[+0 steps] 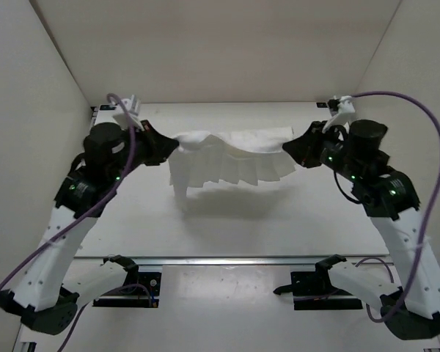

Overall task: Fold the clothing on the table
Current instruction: Flatten the skirt out

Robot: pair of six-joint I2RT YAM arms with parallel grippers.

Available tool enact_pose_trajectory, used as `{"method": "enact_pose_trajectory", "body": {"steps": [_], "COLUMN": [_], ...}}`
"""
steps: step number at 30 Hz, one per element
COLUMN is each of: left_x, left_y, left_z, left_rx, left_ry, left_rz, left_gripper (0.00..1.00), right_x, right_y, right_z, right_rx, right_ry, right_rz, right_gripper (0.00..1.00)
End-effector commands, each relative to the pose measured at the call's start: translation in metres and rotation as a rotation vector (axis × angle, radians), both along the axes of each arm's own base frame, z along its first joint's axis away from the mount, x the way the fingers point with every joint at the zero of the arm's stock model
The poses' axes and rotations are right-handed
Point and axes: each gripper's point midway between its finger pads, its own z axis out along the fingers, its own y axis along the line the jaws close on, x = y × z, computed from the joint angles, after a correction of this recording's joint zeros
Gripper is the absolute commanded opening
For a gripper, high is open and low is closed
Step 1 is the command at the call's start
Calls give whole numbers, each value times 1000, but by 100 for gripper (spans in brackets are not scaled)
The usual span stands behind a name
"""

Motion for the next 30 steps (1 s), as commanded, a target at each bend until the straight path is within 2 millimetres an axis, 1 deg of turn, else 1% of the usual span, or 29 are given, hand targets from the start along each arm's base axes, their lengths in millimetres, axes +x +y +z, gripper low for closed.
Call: {"method": "enact_pose_trajectory", "body": {"steps": [1, 2, 3, 4, 5, 6, 8, 9, 10, 11, 12, 13, 14, 15, 16, 17, 18, 19, 20, 21, 22, 23, 24, 25, 26, 27, 28, 29, 30], "left_x": [-24, -25, -23, -14, -7, -2, 23, 36, 45, 64, 83, 89, 108, 120, 124, 131, 134, 133, 136, 130, 130, 127, 123, 127, 117, 110, 100, 95, 74], "left_y": [15, 17, 19, 21, 20, 23, 16, 12, 11, 11, 11, 15, 15, 16, 19, 20, 25, 24, 28, 26, 27, 26, 21, 18, 14, 12, 9, 8, 6], "left_z": [23, 31, 32, 29, 27, 25, 8, -1, -4, -6, -4, -5, 11, 26, 36, 56, 75, 84, 87, 88, 90, 69, 46, 3, -5, -44, -86, -109, -169], "left_rx": [39, 30, 34, 47, 59, 63, 87, 104, 112, 119, 134, 147, 159, 166, 174, 176, 161, 153, 138, 139, 134, 158, 168, 197, 186, 199, 207, 210, 213], "left_ry": [2, -13, -14, -8, -2, 2, 40, 55, 63, 70, 78, 98, 65, 56, 42, 9, -24, -47, -61, -67, -83, -44, -15, 55, 65, 128, 189, 228, 327], "left_rz": [-5, -2, 6, 24, 18, 19, 3, 2, 6, 16, 19, 25, 37, 46, 58, 64, 87, 86, 100, 93, 96, 94, 77, 68, 49, 43, 24, 23, 6], "left_gripper": [0, 0, 0, 0, 0, 0, 0, 0, 0, 0, 0, 0, 0, 0, 0, 0, 0, 0, 0, 0, 0, 0, 0, 0, 0, 0, 0, 0, 0], "right_x": [-27, -28, -26, -23, -14, -2, 26, 33, 49, 61, 74, 93, 100, 109, 115, 116, 118, 119, 121, 121, 123, 119, 124, 128, 123, 123, 123, 118, 112], "right_y": [4, 6, 9, 10, 9, 14, 23, 26, 34, 38, 44, 48, 51, 57, 59, 62, 61, 61, 58, 58, 54, 52, 51, 46, 45, 42, 38, 38, 32], "right_z": [18, 22, 26, 27, 25, 18, -2, 4, 2, -1, 14, 20, 25, 37, 56, 71, 76, 79, 74, 67, 47, 45, 15, -15, -26, -54, -91, -107, -156], "right_rx": [-2, 7, 15, 17, 11, 0, -32, -41, -54, -63, -64, -85, -98, -109, -118, -120, -125, -117, -115, -117, -118, -107, -109, -112, -94, -93, -88, -81, -88], "right_ry": [10, 11, 1, -3, 7, 26, 85, 64, 65, 71, 41, 30, 19, -3, -40, -70, -83, -86, -82, -72, -28, -32, 24, 79, 108, 149, 221, 256, 354], "right_rz": [68, 79, 89, 99, 91, 98, 106, 117, 125, 124, 135, 128, 116, 121, 104, 108, 96, 89, 86, 91, 81, 87, 90, 74, 76, 76, 60, 68, 45], "right_gripper": [0, 0, 0, 0, 0, 0, 0, 0, 0, 0, 0, 0, 0, 0, 0, 0, 0, 0, 0, 0, 0, 0, 0, 0, 0, 0, 0, 0, 1]}}
